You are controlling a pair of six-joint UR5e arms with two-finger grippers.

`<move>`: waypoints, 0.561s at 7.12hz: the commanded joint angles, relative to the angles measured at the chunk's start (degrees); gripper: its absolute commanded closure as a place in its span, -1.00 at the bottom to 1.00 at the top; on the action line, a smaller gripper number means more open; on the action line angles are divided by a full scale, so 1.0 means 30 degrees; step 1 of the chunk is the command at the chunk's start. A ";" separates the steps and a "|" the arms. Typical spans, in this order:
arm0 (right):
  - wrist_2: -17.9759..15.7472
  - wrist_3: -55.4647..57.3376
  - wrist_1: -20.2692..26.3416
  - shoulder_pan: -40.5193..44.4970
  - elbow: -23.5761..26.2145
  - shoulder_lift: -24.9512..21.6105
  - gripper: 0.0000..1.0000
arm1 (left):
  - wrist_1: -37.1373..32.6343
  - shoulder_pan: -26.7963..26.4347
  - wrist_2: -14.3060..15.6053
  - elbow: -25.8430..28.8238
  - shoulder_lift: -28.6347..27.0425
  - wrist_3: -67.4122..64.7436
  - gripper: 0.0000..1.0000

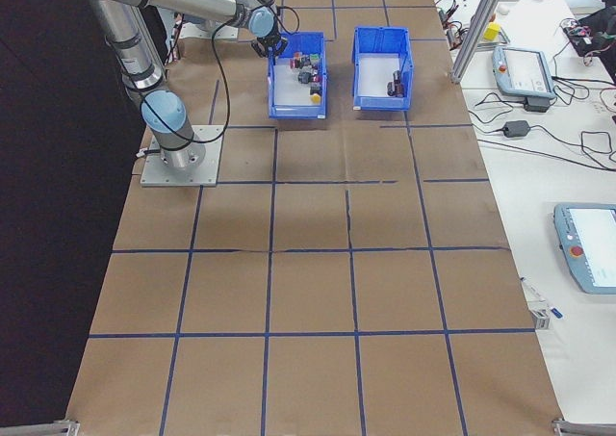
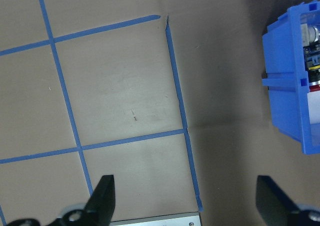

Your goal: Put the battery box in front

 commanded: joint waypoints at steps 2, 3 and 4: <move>-0.0311 0.0026 -0.0064 -0.0170 -0.0190 -0.0134 -1.00 | 0.0852 0.0028 0.0051 -0.0002 -0.0236 -0.0075 -0.98; -0.0341 0.0055 0.0052 -0.0288 -0.0424 -0.0368 -1.00 | 0.0852 0.0057 0.0080 0.0027 -0.0237 -0.0046 -0.98; -0.0312 -0.0002 0.0720 -0.0666 -0.1093 -0.0950 -1.00 | 0.0968 0.0086 0.0051 -0.0001 -0.0266 -0.0075 -0.98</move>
